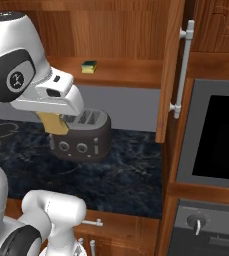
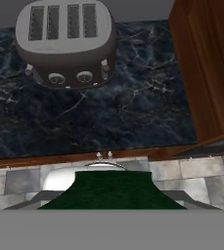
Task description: Pick up the sponge and sponge from the sink, and place them back in the cabinet, and close the cabinet doors.
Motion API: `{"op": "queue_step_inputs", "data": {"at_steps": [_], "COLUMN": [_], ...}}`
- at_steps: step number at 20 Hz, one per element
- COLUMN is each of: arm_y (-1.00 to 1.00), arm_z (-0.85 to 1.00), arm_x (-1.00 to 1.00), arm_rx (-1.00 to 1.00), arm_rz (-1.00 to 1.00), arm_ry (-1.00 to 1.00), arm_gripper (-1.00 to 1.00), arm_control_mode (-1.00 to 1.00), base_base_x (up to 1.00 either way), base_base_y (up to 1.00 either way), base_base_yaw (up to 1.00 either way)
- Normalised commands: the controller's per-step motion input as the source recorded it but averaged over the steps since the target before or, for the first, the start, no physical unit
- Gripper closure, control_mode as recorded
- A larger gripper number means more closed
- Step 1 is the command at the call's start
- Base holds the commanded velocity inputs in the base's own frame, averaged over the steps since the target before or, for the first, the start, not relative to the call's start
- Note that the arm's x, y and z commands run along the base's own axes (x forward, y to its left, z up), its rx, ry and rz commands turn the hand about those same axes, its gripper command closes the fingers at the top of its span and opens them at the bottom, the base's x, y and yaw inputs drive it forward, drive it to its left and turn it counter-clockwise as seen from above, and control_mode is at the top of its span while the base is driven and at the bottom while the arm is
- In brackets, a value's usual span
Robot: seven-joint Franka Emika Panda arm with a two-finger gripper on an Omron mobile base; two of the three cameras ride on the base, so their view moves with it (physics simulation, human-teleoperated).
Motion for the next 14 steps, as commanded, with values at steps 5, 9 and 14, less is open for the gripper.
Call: {"op": "queue_step_inputs", "data": {"at_steps": [5, 9, 14], "arm_y": [-0.02, -0.01, -0.02], "arm_z": [0.00, 0.14, 0.20], "arm_x": [0.45, 0.28, 0.07], "arm_rx": [0.00, 0.00, 0.00], "arm_rz": [0.00, 0.00, 0.00], "arm_ry": [-0.01, -0.17, -0.30], "arm_gripper": [1.00, 1.00, 1.00], "arm_control_mode": [-1.00, -1.00, -1.00], "base_base_x": [0.11, 0.00, 0.00], "base_base_y": [-0.01, 0.00, 0.00], "base_base_yaw": [0.00, 0.00, 0.00]}}
